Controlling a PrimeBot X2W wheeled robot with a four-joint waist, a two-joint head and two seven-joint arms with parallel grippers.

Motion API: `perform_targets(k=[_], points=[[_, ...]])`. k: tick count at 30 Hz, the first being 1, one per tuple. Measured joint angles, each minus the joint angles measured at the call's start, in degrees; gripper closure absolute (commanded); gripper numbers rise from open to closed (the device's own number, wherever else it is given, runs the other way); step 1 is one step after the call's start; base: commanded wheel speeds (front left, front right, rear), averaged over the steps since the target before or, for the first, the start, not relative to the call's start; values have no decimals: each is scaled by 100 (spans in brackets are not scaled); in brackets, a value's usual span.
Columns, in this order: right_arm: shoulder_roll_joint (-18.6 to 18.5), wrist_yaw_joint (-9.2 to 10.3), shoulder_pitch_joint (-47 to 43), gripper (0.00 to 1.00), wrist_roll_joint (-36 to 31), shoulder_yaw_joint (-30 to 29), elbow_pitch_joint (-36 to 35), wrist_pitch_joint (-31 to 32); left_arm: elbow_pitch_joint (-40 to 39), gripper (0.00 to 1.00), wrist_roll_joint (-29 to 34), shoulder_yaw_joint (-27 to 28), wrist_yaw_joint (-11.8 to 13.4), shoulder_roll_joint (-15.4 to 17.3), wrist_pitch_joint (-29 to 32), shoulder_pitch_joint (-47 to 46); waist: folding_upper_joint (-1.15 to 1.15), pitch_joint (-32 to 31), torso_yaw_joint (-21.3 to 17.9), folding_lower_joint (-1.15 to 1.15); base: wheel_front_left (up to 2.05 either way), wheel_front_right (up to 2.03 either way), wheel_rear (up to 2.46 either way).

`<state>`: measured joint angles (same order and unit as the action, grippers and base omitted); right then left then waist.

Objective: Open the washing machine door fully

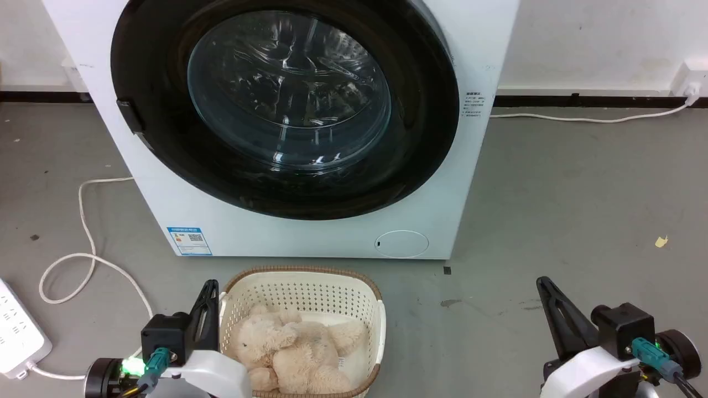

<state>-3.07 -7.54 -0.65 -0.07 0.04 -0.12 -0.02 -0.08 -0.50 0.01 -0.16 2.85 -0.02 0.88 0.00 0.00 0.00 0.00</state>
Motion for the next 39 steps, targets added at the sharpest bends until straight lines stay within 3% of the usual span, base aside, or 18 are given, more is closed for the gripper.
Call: perform_targets(k=[39], points=[[0,0,0,100,0,0,0,-1,0,100,0,0,0,0,0,0,0,0,0,0,0,0,0]])
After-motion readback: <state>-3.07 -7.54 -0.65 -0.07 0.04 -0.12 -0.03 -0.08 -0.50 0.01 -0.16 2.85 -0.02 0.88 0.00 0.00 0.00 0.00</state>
